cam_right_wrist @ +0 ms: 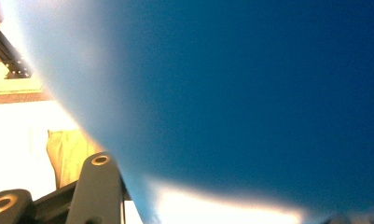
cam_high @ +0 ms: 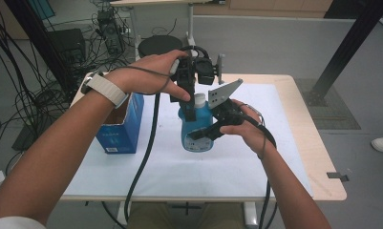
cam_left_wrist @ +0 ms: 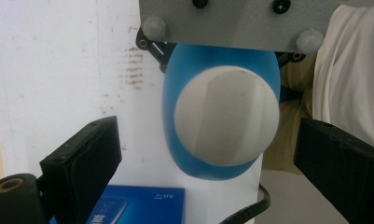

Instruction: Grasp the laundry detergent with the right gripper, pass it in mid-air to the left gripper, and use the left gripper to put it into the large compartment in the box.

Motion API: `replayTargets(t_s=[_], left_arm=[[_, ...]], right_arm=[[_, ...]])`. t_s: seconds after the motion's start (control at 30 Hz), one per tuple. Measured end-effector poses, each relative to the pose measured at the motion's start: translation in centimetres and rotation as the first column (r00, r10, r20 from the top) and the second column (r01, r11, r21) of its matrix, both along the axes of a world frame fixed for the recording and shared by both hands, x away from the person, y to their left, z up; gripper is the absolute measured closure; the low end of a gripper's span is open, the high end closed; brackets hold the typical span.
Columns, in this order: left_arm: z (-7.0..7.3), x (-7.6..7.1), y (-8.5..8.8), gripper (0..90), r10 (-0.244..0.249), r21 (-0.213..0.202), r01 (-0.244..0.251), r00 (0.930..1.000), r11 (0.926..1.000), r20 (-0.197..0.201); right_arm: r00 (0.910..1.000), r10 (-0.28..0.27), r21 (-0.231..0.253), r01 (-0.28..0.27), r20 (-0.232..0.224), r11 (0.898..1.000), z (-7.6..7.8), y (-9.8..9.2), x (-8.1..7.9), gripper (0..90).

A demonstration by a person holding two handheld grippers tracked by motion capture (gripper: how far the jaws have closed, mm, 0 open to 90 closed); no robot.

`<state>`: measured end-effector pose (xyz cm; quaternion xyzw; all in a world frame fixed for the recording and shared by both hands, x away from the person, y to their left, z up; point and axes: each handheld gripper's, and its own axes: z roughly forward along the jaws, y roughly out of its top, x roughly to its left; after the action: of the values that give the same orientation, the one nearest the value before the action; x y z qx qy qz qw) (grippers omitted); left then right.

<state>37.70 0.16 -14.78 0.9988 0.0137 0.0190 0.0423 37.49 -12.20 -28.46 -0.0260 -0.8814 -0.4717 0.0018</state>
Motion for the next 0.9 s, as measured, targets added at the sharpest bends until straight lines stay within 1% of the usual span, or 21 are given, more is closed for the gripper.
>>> replayTargets(t_s=[0.07,0.13,0.23,0.37,0.47,0.9], left_arm=[[0.0,0.02,0.0,8.0,-0.003,-0.001,0.003,1.0,1.0,0.001],[0.01,0.03,0.02,8.0,-0.001,-0.002,0.001,1.0,1.0,0.0],[0.05,0.04,0.1,8.1,0.004,-0.015,-0.004,1.0,0.9999,-0.004],[0.0,0.01,0.07,8.1,0.001,-0.005,-0.001,1.0,1.0,0.001],[-0.02,-0.03,0.04,8.1,0.001,-0.009,-0.001,1.0,1.0,0.0],[-0.04,-0.13,-0.11,8.1,-0.002,-0.012,0.002,1.0,0.9999,0.005]], right_arm=[[1.0,-0.001,0.0,0.001,0.004,1.0,0.01,0.01,-0.02,43.5],[1.0,-0.001,-0.002,0.001,-0.003,1.0,0.02,0.0,0.0,43.5],[1.0,-0.001,-0.003,0.001,0.001,1.0,0.0,-0.01,0.0,43.4],[1.0,0.002,-0.004,-0.002,0.003,1.0,-0.02,-0.03,0.01,43.4],[1.0,-0.001,-0.002,0.001,-0.004,1.0,0.01,-0.09,0.0,43.4],[1.0,-0.001,0.0,0.001,0.003,1.0,0.17,-0.26,-0.04,43.3]])
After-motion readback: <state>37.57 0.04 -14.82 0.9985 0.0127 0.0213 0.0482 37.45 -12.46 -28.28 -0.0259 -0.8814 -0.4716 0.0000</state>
